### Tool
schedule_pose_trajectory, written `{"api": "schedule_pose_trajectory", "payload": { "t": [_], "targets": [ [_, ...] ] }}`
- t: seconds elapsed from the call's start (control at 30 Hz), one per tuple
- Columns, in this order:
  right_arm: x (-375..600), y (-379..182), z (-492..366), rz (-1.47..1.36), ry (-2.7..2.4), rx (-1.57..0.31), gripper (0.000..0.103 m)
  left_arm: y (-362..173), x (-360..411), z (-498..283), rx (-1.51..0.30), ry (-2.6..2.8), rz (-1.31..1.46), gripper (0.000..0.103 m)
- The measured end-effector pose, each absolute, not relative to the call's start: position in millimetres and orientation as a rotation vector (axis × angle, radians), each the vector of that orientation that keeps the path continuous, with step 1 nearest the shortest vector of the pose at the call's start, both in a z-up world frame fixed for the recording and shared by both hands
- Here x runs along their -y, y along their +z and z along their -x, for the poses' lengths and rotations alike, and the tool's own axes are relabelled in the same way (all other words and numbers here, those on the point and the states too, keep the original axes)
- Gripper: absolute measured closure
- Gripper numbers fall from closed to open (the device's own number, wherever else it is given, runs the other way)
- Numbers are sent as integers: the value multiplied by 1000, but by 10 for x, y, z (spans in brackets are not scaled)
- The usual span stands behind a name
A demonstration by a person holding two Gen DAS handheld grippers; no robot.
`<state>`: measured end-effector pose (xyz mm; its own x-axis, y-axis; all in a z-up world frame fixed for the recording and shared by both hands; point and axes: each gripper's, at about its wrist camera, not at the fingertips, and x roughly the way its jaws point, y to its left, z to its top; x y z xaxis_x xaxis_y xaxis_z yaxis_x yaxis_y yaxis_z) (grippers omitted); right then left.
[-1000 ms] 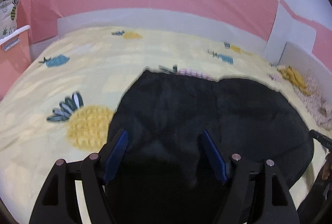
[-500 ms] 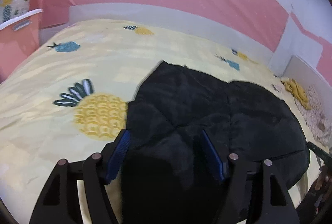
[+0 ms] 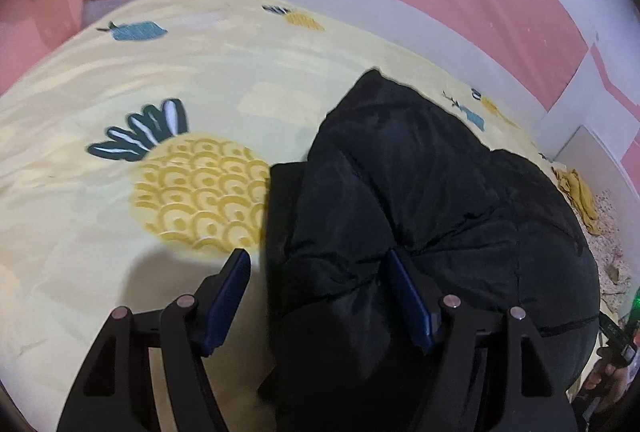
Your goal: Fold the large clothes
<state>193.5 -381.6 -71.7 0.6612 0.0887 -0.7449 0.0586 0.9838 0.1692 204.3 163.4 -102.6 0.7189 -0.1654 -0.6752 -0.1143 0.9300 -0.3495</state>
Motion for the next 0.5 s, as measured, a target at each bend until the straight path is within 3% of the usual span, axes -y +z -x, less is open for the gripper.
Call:
{"api": "schedule_pose_trajectory", "payload": {
  "t": [0.17, 0.5],
  "targets": [
    [3918, -825, -2068, -249, 57, -894, 44, -1135, -1636, -2239, -820, -89, 423, 28],
    [4056, -950, -2267, -367, 156, -957, 43, -1271, -1712, -2318, -847, -152, 514, 24]
  ]
}}
